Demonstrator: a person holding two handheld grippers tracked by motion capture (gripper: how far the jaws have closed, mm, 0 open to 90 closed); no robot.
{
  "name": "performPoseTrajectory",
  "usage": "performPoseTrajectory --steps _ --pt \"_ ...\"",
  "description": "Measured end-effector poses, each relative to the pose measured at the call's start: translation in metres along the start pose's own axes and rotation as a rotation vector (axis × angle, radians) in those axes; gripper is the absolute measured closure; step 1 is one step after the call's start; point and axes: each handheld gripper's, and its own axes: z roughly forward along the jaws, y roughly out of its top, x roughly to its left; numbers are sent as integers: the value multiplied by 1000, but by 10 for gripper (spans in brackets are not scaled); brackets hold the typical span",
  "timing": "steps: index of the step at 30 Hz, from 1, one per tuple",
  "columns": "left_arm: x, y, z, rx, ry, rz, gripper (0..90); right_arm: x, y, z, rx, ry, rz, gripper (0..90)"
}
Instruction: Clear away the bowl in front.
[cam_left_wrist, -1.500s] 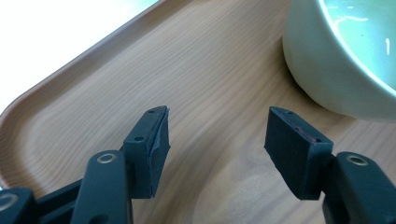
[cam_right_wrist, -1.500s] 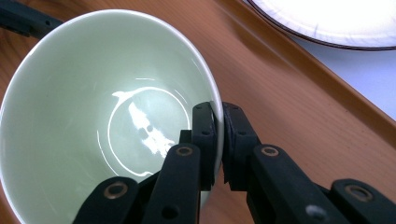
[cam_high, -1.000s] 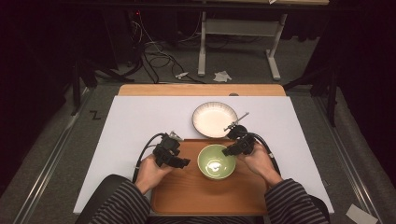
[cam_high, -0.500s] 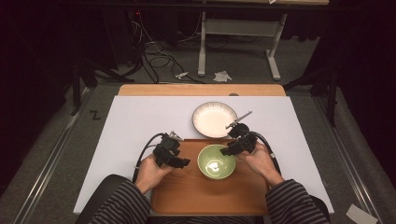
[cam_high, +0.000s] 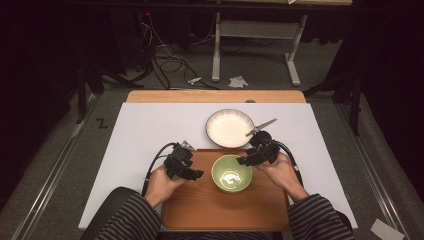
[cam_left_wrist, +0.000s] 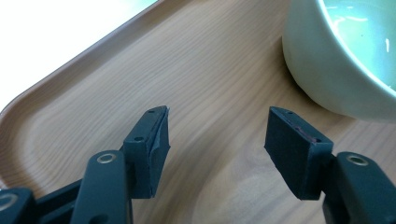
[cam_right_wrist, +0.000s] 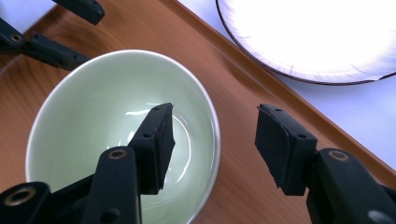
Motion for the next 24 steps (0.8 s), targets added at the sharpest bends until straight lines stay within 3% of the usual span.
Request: performPoseTrajectory --steps 24 --pt "0 0 0 1 -1 1 398 -2 -9 -24 -92 10 2 476"
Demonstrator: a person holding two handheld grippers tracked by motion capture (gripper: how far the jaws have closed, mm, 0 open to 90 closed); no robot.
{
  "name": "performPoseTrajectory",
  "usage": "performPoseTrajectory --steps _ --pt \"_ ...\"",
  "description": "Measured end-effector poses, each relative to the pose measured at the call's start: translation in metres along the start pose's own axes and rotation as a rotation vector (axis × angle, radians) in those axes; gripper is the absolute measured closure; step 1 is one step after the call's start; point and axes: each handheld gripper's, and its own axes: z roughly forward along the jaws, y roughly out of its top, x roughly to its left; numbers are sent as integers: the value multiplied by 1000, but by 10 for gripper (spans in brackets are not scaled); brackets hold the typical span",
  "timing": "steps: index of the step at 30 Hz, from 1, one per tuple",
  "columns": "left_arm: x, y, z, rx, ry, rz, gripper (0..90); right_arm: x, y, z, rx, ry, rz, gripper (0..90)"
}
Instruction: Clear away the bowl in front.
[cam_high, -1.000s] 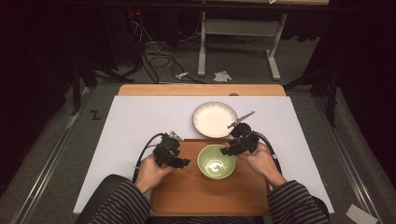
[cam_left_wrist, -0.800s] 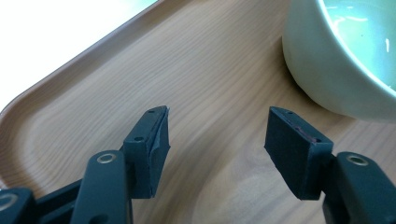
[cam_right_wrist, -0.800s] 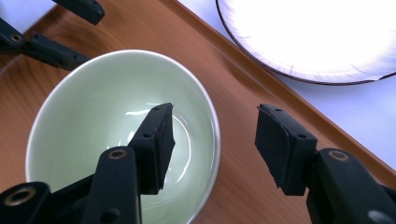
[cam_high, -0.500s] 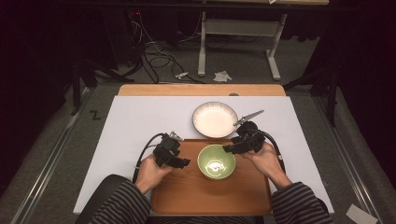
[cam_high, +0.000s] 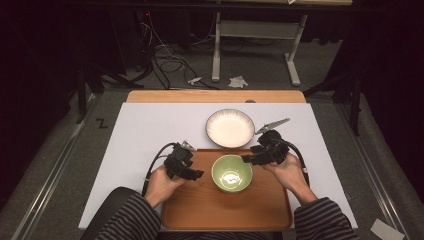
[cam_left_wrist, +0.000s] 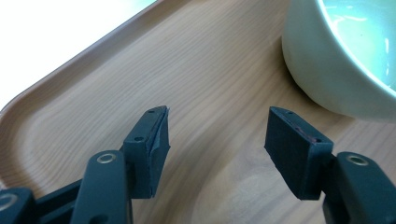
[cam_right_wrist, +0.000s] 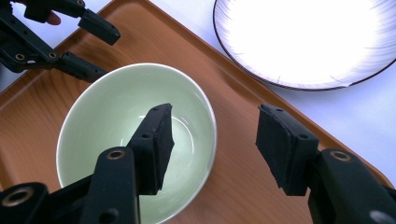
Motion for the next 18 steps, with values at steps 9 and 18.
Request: performPoseTrajectory --steps 9,18 --pt "0 0 0 1 0 1 397 1 -5 -6 -15 -3 3 479" --pt "0 0 0 4 -1 2 396 0 -15 -11 -33 5 19 482"
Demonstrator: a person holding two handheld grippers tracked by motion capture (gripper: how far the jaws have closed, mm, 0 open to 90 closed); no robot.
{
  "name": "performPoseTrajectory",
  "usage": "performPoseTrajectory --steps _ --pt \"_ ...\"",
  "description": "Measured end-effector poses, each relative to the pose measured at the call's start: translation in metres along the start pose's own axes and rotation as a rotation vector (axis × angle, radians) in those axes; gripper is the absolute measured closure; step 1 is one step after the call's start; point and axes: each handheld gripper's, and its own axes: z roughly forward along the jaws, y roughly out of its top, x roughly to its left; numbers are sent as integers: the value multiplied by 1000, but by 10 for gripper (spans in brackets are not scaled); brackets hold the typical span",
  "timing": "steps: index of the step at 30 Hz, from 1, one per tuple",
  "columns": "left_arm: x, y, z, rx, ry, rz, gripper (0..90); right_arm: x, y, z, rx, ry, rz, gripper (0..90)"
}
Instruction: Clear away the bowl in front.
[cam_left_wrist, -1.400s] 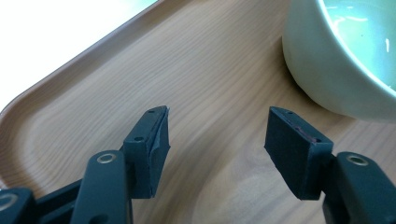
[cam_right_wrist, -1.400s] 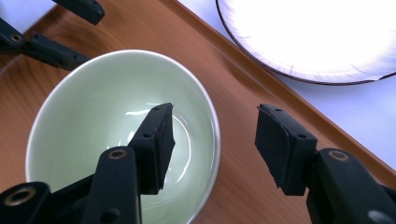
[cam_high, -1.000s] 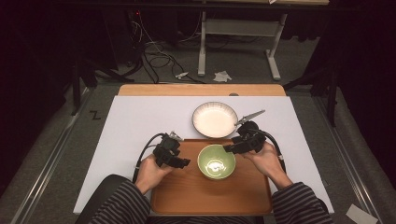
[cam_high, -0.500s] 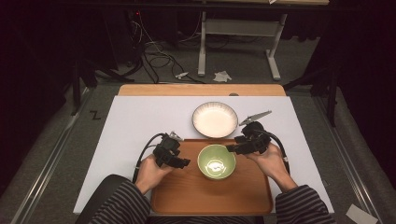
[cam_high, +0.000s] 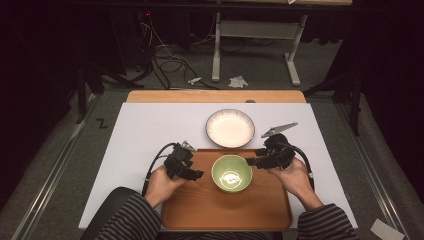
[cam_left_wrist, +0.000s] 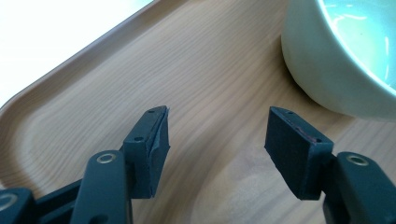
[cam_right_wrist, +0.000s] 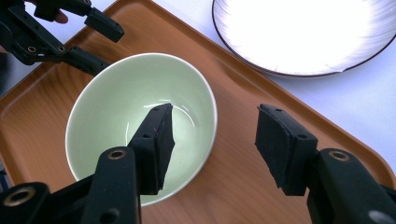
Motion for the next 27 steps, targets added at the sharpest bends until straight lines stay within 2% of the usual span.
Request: performPoseTrajectory --steps 6,15,27 --pt "0 0 0 0 -3 -1 396 1 -5 -4 -16 5 16 486" --pt "0 0 0 -2 -1 -3 396 6 -15 -9 -32 18 13 491" --pt "0 0 0 -2 -1 -2 396 8 -29 -6 -32 25 10 522"
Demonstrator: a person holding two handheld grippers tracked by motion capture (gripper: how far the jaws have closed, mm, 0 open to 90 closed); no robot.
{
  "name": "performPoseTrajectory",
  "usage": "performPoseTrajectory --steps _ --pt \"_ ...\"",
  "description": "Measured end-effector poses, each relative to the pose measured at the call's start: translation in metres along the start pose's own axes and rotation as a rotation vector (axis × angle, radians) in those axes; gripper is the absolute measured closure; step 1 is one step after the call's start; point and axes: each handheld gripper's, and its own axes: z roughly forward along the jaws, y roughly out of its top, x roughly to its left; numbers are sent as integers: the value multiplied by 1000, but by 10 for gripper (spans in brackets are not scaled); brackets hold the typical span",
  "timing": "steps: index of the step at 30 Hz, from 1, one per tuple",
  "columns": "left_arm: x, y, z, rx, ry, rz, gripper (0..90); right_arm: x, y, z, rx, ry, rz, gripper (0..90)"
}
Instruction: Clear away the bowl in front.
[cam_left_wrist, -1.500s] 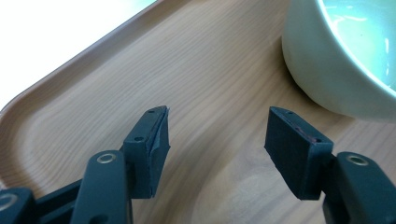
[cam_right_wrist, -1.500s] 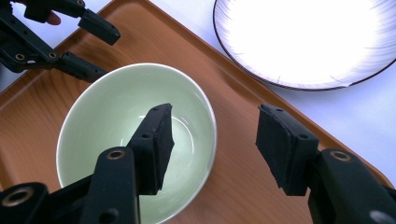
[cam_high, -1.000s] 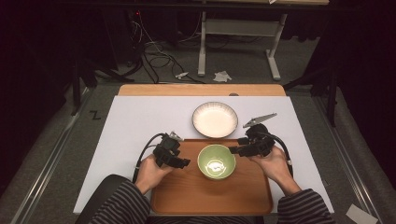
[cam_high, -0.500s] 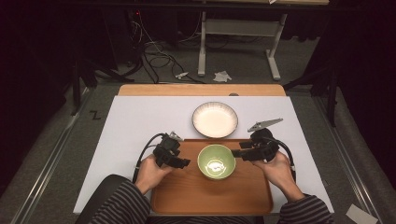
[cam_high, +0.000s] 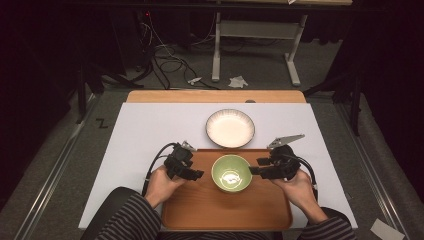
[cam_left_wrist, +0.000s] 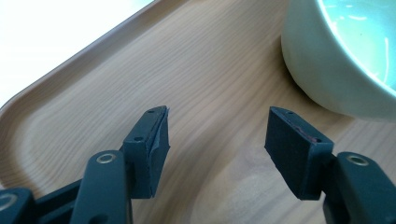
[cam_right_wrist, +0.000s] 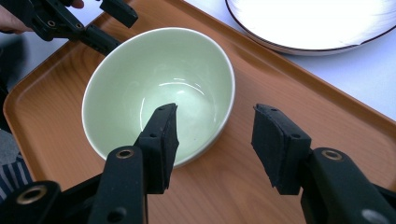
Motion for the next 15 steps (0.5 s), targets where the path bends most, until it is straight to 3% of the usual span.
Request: performPoseTrajectory --steps 15 --pt "0 0 0 0 0 -2 396 -1 -15 5 1 4 20 525"
